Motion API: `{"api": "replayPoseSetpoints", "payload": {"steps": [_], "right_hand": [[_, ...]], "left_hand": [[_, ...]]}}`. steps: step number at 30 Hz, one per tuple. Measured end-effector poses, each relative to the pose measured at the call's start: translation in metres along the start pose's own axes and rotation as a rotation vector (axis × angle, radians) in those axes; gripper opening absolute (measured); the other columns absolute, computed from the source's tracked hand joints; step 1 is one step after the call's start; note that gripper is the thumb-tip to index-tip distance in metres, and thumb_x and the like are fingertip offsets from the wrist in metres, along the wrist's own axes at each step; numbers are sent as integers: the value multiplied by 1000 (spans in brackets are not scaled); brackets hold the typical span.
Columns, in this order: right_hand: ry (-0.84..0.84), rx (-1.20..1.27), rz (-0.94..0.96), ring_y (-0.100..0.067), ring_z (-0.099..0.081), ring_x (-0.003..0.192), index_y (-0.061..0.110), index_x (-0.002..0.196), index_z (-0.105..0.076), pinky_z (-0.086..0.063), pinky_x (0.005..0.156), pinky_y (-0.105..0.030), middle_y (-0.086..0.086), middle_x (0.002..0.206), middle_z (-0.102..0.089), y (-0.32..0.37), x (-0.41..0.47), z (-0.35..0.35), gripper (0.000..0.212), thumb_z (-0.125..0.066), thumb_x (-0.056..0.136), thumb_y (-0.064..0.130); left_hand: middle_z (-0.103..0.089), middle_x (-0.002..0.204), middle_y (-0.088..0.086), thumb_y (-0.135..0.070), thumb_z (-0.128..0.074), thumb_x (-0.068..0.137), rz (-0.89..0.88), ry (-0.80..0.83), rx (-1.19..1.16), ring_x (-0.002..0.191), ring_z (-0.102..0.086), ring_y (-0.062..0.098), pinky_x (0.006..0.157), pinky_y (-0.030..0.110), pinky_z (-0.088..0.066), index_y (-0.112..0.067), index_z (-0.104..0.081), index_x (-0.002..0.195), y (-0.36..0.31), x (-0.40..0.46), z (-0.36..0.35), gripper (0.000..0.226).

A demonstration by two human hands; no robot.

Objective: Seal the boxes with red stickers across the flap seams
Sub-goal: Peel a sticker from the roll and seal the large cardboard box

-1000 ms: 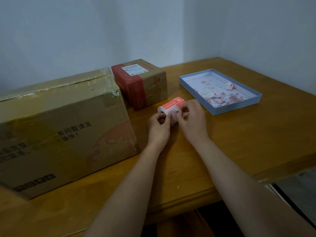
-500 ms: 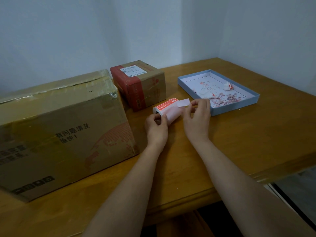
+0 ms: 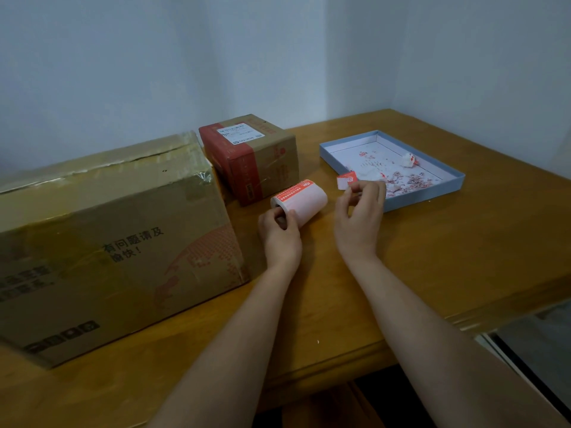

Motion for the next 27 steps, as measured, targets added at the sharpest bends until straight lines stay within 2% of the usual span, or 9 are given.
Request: {"api": "replayPoseSetpoints", "payload": {"steps": [2, 5, 8, 11, 13, 15, 18, 21, 27], "right_hand": [[8, -8, 7, -10, -47, 76, 9, 91, -52, -42, 62, -10, -2, 98, -45, 0, 0, 0, 3, -51, 94, 9], [18, -21, 14, -7, -46, 73, 6, 92, -55, -42, 59, -10, -7, 98, -50, 0, -1, -1, 6, -53, 94, 11], [30, -31, 40, -4, -45, 72, 4, 92, -56, -42, 59, -12, -8, 98, -52, 7, -1, 0, 8, -54, 94, 12], [63, -46, 112, -4, -46, 73, 4, 91, -57, -43, 60, -15, -5, 97, -52, 22, -2, -2, 10, -56, 92, 14], [90, -58, 164, -8, -49, 72, 6, 91, -58, -44, 59, -19, -1, 95, -51, 35, -5, -4, 15, -54, 94, 20], [105, -77, 207, -12, -51, 72, 7, 90, -57, -46, 58, -25, -1, 93, -52, 45, -8, -5, 18, -53, 96, 24], [102, -92, 252, -12, -51, 72, 8, 90, -58, -48, 58, -31, -3, 93, -53, 57, -11, -4, 11, -57, 95, 17], [105, -74, 276, -14, -52, 72, 7, 91, -59, -49, 59, -35, -5, 94, -54, 68, -11, -4, 8, -58, 94, 14], [122, -64, 361, -12, -50, 75, 8, 94, -59, -49, 59, -35, -4, 95, -55, 98, -9, -8, 7, -56, 94, 15]], "left_hand": [[-40, 134, 2, -31, -54, 97, -28, -29, 11, 115, -50, 18, 93, 25, -40, -12, -50, 127, -4, -4, 2, 35], [-40, 121, 3, -29, -57, 95, -89, -84, 53, 95, -56, 19, 84, 27, -45, -11, -49, 115, -12, -9, 7, 29], [-56, 96, 3, -19, -58, 94, -231, -61, 28, 74, -52, 10, 74, 26, -45, -11, -56, 91, -30, -17, 7, 9], [-59, 71, -6, -13, -61, 92, -321, 7, -59, 64, -53, 1, 63, 16, -43, -9, -62, 77, -53, -25, 6, 15], [-60, 69, -10, -12, -63, 91, -316, 39, -137, 63, -55, -4, 60, 9, -42, -10, -66, 78, -67, -28, 7, 14], [-64, 70, -10, -14, -64, 91, -283, 67, -222, 62, -57, -6, 61, 11, -46, -13, -69, 80, -77, -30, 11, 13], [-71, 71, -5, -20, -67, 90, -231, 100, -304, 69, -65, 3, 70, 29, -57, -24, -72, 74, -84, -31, 17, 18], [-72, 78, 0, -22, -68, 89, -208, 119, -303, 75, -67, 12, 73, 36, -58, -17, -74, 80, -88, -33, 24, 12], [-70, 79, 9, -18, -67, 90, -202, 114, -319, 67, -62, 13, 53, 23, -50, -8, -71, 84, -104, -35, 47, 12]]}}
Point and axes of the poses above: each hand's wrist, its own x-axis towards the middle knuckle, its own z-axis out of the back of the hand, y = z × x, the point moved 10 cm from there along x, towards the middle knuckle
